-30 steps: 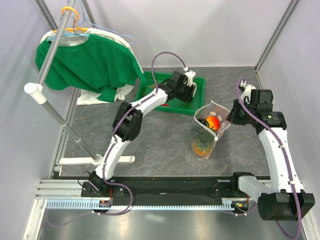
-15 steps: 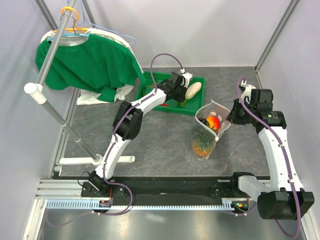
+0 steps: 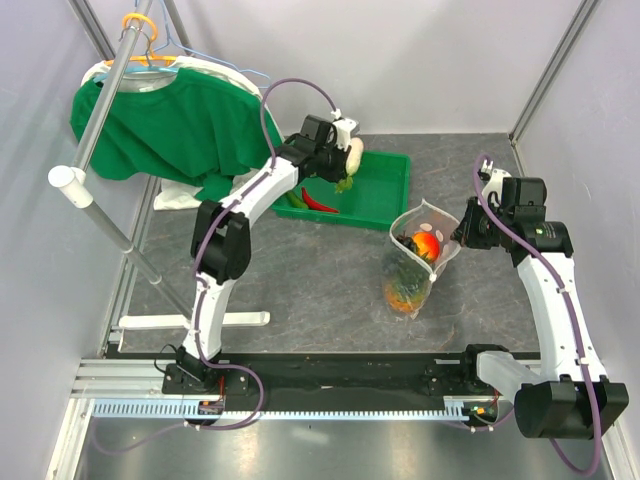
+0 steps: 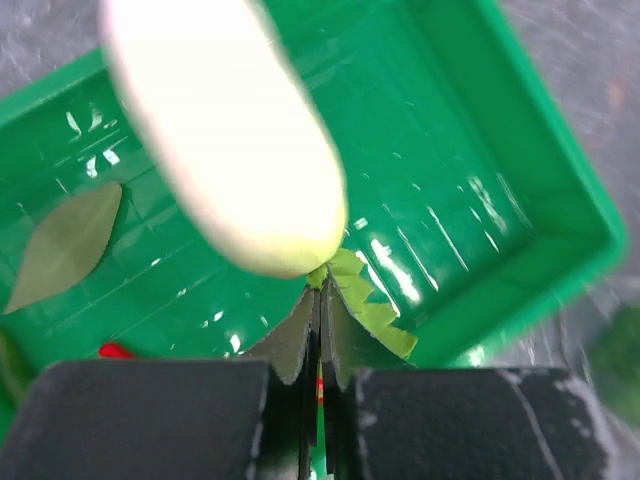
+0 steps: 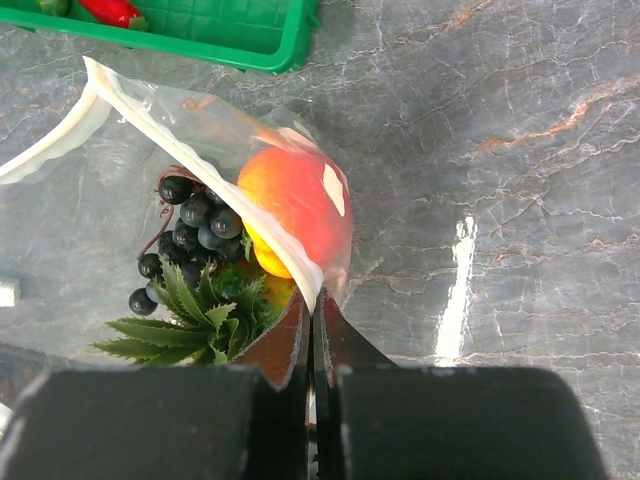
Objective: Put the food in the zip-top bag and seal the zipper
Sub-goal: Pick up the fake vegetable from the bin.
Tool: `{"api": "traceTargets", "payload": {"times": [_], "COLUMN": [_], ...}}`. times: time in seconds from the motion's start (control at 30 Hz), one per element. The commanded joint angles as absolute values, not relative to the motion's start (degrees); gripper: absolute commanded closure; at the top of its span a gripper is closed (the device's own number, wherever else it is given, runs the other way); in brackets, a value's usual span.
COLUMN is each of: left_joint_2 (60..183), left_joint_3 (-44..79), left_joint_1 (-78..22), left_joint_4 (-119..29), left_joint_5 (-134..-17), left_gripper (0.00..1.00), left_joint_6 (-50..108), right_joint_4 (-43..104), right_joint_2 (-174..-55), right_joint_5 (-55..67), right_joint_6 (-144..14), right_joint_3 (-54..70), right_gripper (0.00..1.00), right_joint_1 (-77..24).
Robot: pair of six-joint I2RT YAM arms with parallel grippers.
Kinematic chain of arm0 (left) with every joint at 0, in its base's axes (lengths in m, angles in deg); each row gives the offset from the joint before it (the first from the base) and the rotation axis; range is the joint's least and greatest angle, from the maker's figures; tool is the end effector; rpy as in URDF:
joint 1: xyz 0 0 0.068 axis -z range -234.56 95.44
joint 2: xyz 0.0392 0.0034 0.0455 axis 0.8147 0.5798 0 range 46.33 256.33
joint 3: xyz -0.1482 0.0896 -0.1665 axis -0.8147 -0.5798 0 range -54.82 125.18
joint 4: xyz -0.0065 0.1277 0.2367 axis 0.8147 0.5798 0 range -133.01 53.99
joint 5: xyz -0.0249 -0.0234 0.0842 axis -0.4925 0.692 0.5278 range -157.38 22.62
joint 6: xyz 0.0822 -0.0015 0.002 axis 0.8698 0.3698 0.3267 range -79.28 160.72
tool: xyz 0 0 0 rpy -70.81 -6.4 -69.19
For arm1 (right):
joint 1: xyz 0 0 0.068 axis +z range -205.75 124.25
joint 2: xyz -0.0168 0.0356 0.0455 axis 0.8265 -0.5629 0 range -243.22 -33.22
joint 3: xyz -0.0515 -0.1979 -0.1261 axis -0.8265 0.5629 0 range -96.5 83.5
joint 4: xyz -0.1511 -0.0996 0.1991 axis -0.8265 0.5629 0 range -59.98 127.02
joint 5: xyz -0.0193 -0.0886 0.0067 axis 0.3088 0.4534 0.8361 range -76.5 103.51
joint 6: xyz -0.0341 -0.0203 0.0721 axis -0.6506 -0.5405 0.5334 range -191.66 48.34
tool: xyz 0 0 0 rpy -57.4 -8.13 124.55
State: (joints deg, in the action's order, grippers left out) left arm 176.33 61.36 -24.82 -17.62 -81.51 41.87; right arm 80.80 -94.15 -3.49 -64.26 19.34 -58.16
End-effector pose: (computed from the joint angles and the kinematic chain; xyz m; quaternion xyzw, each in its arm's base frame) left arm 0.4595 -0.2826 0.1970 0.2896 0.8501 -0.2128 0.3850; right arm 0.2542 0.0102 0.2837 0.0256 0.9232 0.1532 0.3516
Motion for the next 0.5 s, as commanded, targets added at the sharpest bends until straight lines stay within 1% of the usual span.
{"api": "traceTargets", "payload": {"times": [0.0, 0.07, 0.17, 0.37, 0.47], "left_joint_2": [171.58, 171.32, 169.83, 162.01, 157.0], "left_joint_3": [59.53, 57.0, 52.87, 50.74, 52.14], "left_joint_1": [-23.8, -23.89, -23.97, -24.94, -24.94], "left_joint_4": [-9.01, -5.59, -5.04, -8.54, -7.94], "left_joint_5": [-85.05, -84.78, -83.9, -91.28, -94.88], "left_gripper": [0.98, 0.98, 0.98, 0.98, 0.98], "left_joint_6": [53.27, 58.44, 62.59, 58.57, 57.42], "right_joint_4": [78.71, 78.79, 78.62, 78.44, 77.74], "right_joint_2": [-94.3, -94.3, -94.22, -94.13, -94.39], "right_joint_5": [-4.69, -4.86, -5.04, -5.04, -6.09], "right_joint_6": [-63.66, -63.58, -63.58, -63.75, -63.23], "right_joint_3": [16.96, 16.79, 16.96, 17.4, 17.4], "right_gripper": [1.0, 1.0, 1.0, 1.0, 1.0], "right_joint_1": [-58.38, -58.3, -58.29, -58.29, -58.29]}}
